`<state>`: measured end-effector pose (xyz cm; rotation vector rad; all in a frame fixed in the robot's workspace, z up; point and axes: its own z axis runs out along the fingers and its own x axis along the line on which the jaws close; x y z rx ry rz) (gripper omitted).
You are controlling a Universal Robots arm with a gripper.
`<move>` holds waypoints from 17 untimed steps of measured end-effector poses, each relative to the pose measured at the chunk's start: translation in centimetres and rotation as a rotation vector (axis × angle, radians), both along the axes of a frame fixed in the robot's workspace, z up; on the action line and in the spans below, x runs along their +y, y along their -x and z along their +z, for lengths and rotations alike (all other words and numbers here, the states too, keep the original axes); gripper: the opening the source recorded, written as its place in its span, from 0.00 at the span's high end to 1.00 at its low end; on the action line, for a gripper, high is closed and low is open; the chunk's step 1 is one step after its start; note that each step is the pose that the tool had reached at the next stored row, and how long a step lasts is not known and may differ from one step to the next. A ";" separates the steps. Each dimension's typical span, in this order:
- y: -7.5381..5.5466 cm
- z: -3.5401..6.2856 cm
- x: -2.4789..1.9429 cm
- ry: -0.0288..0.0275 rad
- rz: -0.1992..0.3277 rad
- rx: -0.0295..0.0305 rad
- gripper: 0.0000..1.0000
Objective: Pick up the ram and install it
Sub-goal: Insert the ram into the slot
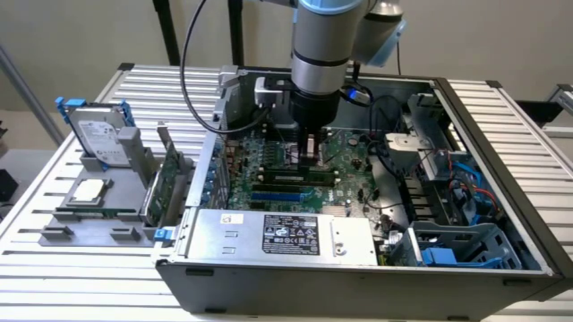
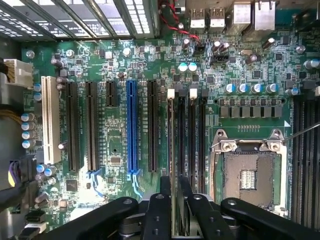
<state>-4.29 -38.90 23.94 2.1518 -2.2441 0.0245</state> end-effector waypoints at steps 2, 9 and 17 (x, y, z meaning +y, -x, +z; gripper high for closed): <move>0.0 0.18 0.00 -0.0001 0.000 0.0000 1.00; 0.0 0.19 0.00 -0.0001 0.000 -0.0001 1.00; 0.0 0.19 0.00 -0.0001 0.000 -0.0001 1.00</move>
